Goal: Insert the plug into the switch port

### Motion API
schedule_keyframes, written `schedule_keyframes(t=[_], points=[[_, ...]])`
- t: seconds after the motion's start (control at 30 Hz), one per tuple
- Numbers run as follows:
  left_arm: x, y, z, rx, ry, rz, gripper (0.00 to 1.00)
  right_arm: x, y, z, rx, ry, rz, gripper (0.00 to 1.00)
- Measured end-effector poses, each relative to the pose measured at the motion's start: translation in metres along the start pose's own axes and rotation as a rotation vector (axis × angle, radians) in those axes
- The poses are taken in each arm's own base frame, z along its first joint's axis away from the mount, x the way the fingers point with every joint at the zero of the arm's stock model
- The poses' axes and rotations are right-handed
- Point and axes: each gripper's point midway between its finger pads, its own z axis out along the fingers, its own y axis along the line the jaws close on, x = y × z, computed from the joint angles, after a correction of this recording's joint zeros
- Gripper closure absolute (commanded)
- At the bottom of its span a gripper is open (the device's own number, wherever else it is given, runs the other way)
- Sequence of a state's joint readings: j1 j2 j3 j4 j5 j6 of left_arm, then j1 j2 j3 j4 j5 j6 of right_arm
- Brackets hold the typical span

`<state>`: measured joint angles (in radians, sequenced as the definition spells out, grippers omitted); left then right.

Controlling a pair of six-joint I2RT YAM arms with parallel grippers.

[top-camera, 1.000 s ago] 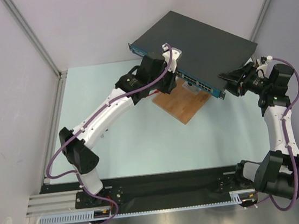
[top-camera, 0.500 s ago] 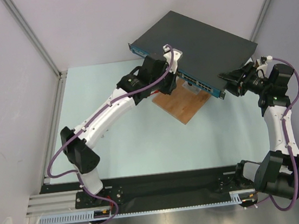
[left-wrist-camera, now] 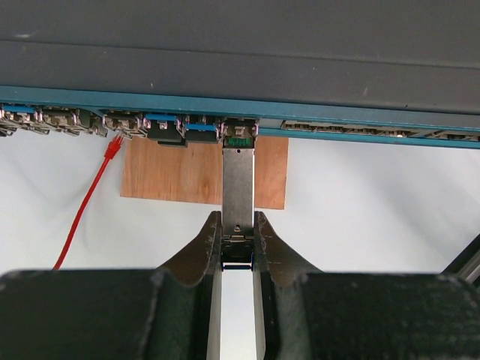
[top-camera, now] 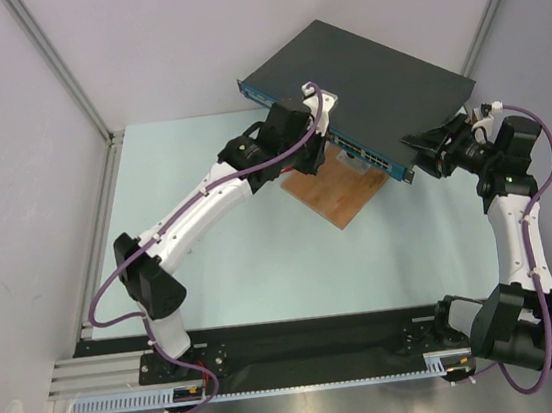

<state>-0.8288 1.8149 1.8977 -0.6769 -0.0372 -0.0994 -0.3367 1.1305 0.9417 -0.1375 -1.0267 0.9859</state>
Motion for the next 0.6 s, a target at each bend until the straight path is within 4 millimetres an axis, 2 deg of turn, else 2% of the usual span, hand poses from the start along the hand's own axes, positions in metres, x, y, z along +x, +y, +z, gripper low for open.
schedule_keyframes(t=[0.6], points=[[0.0004, 0.0001, -0.0002, -0.072, 0.048, 0.028, 1.0, 0.0021, 0.0007, 0.0003, 0.035, -0.002, -0.019, 1.0]])
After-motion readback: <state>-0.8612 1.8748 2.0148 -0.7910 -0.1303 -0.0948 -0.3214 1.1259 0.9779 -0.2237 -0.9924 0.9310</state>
